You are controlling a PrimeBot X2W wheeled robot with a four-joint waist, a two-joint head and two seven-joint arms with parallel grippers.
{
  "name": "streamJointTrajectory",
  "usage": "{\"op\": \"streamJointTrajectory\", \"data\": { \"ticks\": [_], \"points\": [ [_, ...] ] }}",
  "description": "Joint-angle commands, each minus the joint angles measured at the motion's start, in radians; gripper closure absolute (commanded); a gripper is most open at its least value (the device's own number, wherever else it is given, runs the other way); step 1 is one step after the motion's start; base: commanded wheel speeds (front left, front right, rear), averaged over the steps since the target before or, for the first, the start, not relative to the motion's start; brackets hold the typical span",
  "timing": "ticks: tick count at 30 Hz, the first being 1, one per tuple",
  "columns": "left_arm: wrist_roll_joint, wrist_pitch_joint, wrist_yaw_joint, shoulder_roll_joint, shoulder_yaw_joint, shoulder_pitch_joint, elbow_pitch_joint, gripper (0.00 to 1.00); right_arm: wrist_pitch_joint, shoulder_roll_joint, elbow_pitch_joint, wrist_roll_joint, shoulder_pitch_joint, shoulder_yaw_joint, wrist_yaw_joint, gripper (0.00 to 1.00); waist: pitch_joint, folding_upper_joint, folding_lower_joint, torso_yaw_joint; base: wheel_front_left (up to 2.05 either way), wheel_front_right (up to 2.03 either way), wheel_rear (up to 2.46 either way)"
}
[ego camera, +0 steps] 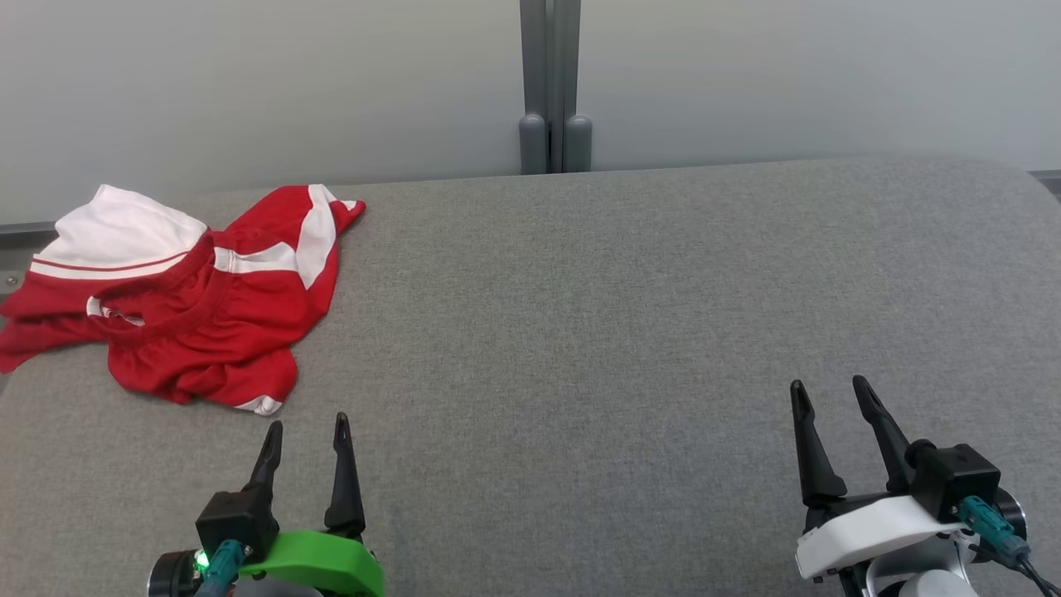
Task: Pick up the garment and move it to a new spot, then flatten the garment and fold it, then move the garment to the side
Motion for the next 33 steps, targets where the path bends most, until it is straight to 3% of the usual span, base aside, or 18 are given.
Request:
{"op": "streamJointTrajectory", "data": {
  "ticks": [1,13,33],
  "points": [
    [0.017,-0.009,0.005,0.008,-0.004,0.01,-0.001,0.0,-0.01,-0.005,0.001,-0.024,0.008,0.001,0.0,0.0,0.0,0.0,0.0,0.001,0.0,0.0,0.0],
    [0.084,-0.032,0.019,0.009,-0.011,0.014,0.01,0.0,-0.031,-0.005,0.017,-0.103,0.012,0.005,0.0,0.0,-0.001,0.0,0.0,0.005,0.0,0.0,0.0],
    [0.071,-0.028,0.016,0.008,0.001,0.012,0.021,0.0,-0.03,-0.005,0.028,-0.094,0.009,-0.001,0.0,0.0,-0.001,0.0,0.0,0.005,0.0,0.0,0.0]
  ]
}}
